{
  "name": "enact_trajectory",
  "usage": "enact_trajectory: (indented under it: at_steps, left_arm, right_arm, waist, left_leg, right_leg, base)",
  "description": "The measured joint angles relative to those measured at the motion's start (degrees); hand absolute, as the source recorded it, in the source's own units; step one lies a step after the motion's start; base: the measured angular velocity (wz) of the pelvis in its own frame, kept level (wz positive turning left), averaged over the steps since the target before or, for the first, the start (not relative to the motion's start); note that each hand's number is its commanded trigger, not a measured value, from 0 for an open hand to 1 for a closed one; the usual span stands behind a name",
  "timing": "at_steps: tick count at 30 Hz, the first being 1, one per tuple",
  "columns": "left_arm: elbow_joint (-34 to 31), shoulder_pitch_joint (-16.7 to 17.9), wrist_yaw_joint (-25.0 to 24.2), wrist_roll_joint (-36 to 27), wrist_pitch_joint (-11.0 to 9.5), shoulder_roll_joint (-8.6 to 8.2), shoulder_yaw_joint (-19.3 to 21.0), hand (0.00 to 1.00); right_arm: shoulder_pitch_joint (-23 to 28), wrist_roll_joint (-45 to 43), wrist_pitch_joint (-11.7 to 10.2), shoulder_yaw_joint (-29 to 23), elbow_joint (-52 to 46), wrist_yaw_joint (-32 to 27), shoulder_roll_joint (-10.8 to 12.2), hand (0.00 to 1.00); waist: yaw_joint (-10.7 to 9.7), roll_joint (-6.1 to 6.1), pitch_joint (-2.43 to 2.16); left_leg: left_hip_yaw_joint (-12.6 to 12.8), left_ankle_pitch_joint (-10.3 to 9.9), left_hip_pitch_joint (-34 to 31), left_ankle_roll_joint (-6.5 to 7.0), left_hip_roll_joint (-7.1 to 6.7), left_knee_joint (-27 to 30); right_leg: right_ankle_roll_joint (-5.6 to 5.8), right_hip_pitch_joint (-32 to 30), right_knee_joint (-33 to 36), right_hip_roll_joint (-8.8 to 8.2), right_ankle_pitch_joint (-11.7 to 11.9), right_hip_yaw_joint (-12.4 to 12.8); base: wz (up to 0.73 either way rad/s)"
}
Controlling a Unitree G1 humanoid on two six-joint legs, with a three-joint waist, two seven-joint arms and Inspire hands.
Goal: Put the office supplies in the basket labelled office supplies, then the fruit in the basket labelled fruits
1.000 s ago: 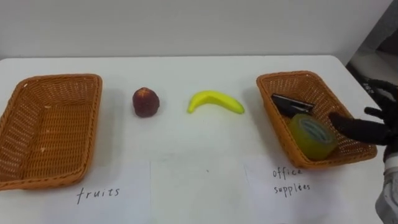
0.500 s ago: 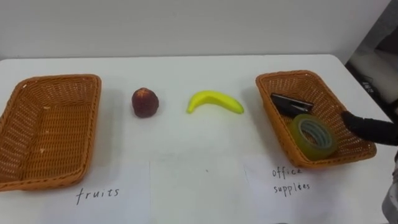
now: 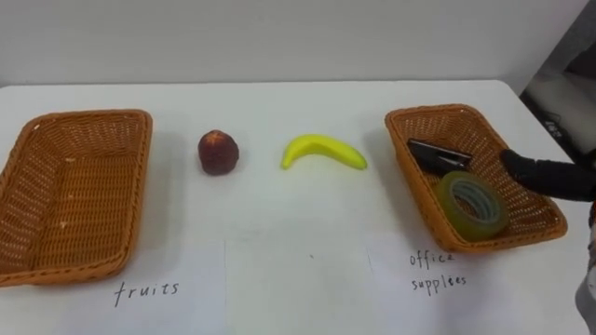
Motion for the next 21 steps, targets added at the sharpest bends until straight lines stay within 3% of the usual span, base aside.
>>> enact_trajectory:
  at_steps: [4, 12, 21]
  left_arm:
    - [0.7, -0.2, 0.1, 0.3, -0.8, 0.15, 0.5, 0.0]
    - [0.9, 1.4, 0.0, 2.5, -0.6, 1.1, 0.5, 0.0]
    - [0.8, 1.7, 0.0, 4.1, 0.8, 1.04, 0.5, 0.0]
  right_arm:
    - [-0.4, 1.9, -0.1, 0.0, 0.0, 0.8, -0.5, 0.0]
    - [-5.9, 2.2, -0.1, 0.3, 0.0, 2.3, -1.9, 0.0]
    - [-8.4, 6.1, -0.1, 2.7, 0.4, 5.8, -2.0, 0.0]
  waist:
    - [1.1, -0.5, 0.27]
    - [2.1, -0.23, 0.14]
    - [3.7, -0.23, 0.08]
  left_leg:
    - [-0.2, 0.0, 0.3, -0.01, 0.01, -0.2]
    - [-0.4, 0.0, 0.2, 0.02, 0.01, -0.4]
    - [-2.1, 0.0, -0.5, 0.01, -0.04, 0.2]
  right_leg:
    - [-0.01, 0.2, 0.1, 0.01, 0.0, 0.0]
    - [-0.02, 0.2, 0.2, 0.0, 0.0, -0.2]
    - [-0.03, 0.4, 0.1, -0.15, 0.0, -2.0]
  base:
    - [0.0]
    - [0.0]
    - [0.1]
